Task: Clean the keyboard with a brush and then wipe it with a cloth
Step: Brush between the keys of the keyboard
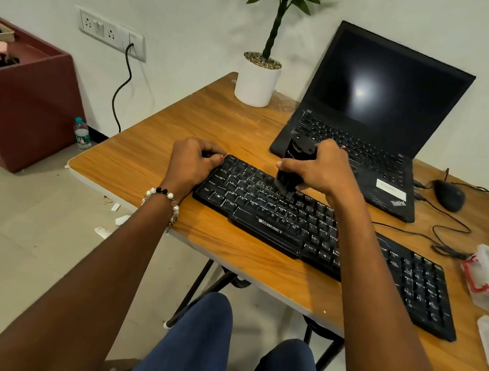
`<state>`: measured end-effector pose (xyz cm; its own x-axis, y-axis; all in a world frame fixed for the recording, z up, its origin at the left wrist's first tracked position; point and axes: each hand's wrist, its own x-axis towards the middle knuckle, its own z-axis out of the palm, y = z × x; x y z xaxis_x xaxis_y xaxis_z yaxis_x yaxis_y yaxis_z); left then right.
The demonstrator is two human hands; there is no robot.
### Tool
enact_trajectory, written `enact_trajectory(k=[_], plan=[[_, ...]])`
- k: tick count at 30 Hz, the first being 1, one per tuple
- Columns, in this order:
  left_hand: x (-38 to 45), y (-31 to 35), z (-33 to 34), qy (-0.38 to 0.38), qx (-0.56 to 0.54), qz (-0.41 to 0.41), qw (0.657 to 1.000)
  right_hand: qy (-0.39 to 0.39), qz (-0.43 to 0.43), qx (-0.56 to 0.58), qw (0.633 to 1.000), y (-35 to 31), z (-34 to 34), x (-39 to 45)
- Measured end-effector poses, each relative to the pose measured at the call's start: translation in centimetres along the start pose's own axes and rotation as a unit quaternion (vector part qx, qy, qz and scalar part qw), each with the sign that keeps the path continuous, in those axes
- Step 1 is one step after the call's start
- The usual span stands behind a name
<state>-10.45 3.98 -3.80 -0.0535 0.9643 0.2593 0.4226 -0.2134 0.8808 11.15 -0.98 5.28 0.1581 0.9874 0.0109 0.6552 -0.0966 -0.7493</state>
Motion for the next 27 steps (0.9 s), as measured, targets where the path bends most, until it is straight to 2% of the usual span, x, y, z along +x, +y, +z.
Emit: enact_trajectory(k=[4,9,13,15,17,22,25,27], plan=[[0.1,-0.1,0.0,0.002,0.001,-0.002,1.0,-0.02,-0.016,0.145,0.989,-0.5,1.2,-0.2],[0.1,-0.1,0.1,0.0,0.004,0.002,1.0,-0.038,0.008,0.121,0.992,0.0,2.3,0.0],[0.2,-0.2,0.1,0.002,0.007,0.004,1.0,0.02,-0.005,-0.032,0.999,-0.4,1.5,1.0],[0.1,-0.1,0.1,0.003,0.011,0.008,1.0,0.032,-0.027,0.025,0.999,-1.1,1.8,1.1],[0.0,-0.1,0.1,0.005,0.011,0.011,1.0,0.0,-0.047,0.112,0.993,-2.0,2.9,0.8],[-0.1,0.0,-0.1,0.004,0.019,0.025,1.0,0.025,-0.116,-0.001,0.993,-2.6,6.0,0.8],[0.0,0.0,-0.1,0.004,0.025,0.025,0.999,-0.022,-0.108,0.006,0.994,-2.9,6.0,1.0],[0.0,-0.1,0.0,0.003,0.022,0.019,1.0,-0.058,-0.086,0.062,0.993,-2.9,5.2,1.3]])
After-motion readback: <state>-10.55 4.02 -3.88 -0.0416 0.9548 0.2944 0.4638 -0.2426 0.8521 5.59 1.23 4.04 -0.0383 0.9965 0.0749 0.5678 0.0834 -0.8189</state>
